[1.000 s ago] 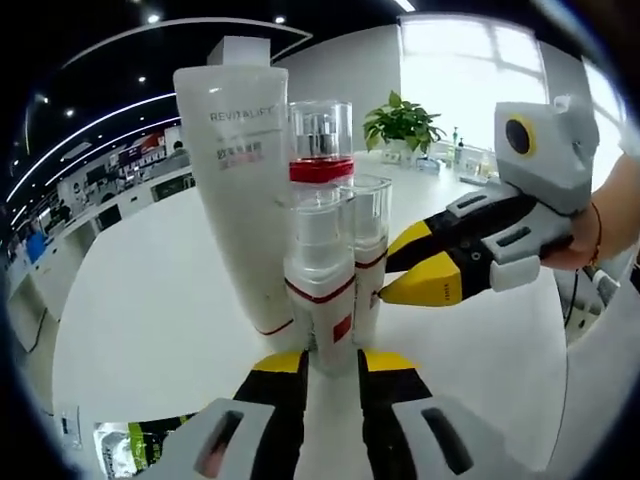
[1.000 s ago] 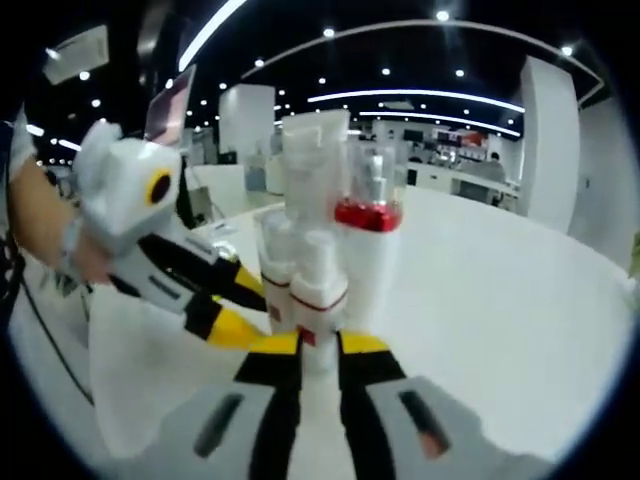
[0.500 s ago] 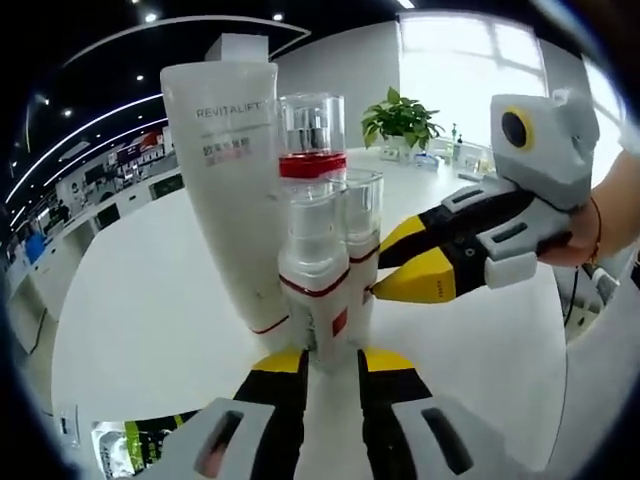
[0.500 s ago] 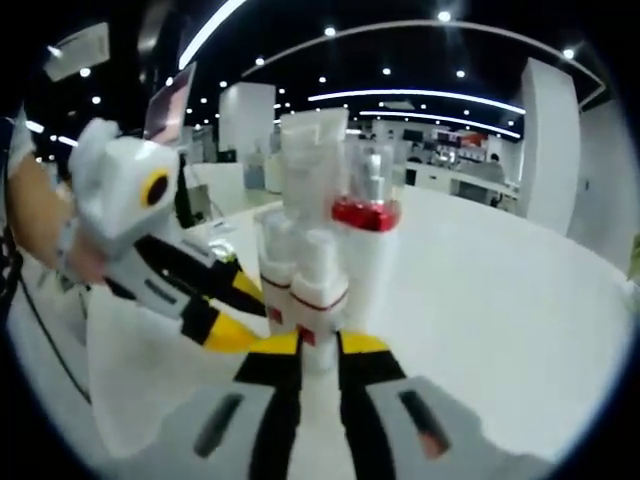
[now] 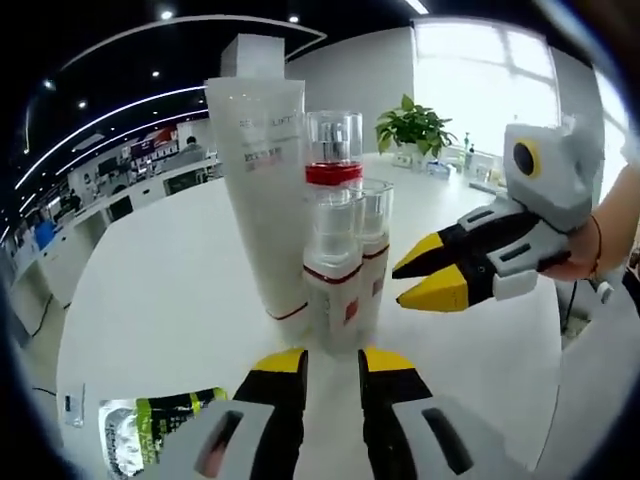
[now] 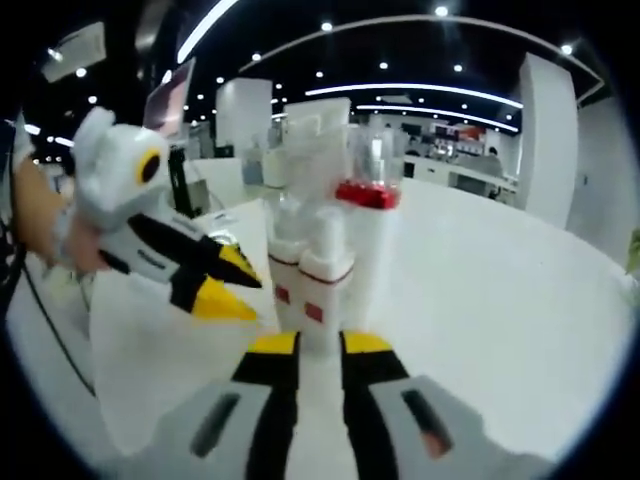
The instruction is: Arrange the skincare products in the storage area until every visible bottle or jar stands upright without overlapping.
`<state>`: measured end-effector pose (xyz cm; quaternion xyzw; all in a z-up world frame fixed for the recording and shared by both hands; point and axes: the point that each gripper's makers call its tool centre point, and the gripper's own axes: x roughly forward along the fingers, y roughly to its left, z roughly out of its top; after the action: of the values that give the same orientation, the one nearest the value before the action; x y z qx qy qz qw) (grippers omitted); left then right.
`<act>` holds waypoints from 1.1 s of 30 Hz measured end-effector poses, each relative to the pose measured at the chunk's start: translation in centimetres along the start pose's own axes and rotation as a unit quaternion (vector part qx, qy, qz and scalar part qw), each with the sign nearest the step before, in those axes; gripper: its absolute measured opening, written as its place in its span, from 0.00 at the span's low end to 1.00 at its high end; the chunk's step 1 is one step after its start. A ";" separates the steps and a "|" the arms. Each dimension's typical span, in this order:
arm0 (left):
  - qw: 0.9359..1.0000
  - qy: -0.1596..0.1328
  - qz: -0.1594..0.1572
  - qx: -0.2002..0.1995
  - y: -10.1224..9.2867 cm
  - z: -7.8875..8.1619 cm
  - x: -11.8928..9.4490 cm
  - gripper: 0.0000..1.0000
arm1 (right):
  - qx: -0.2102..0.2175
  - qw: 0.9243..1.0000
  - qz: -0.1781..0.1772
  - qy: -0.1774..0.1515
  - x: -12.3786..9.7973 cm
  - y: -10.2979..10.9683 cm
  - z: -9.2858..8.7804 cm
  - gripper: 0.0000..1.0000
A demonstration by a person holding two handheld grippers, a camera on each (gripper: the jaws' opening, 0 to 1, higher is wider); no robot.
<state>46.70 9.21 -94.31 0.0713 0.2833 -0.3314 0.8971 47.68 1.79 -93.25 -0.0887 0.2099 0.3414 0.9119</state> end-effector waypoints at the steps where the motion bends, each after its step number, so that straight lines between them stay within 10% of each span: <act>1: 1.000 -0.002 0.004 -0.006 0.1 -0.1 -0.3 0.21 | 0.000 1.000 0.001 0.001 0.0 0.1 -0.1 0.14; 13: 0.996 -0.011 0.069 -0.050 2.2 -2.2 -4.2 0.21 | -0.017 0.998 0.064 0.014 0.8 4.9 -0.1 0.15; 20: 0.982 -0.008 0.159 -0.105 5.8 -5.1 -7.9 0.21 | -0.041 0.994 0.102 0.026 2.2 7.4 0.5 0.16; 33: 0.963 0.012 0.201 -0.179 7.4 -8.9 -10.1 0.21 | -0.073 0.985 0.154 0.039 5.6 11.1 3.2 0.21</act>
<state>41.03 23.31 -96.48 -0.0309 0.3285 -0.0874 0.9399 45.15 14.35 -93.07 -0.1346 0.2314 0.4884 0.8305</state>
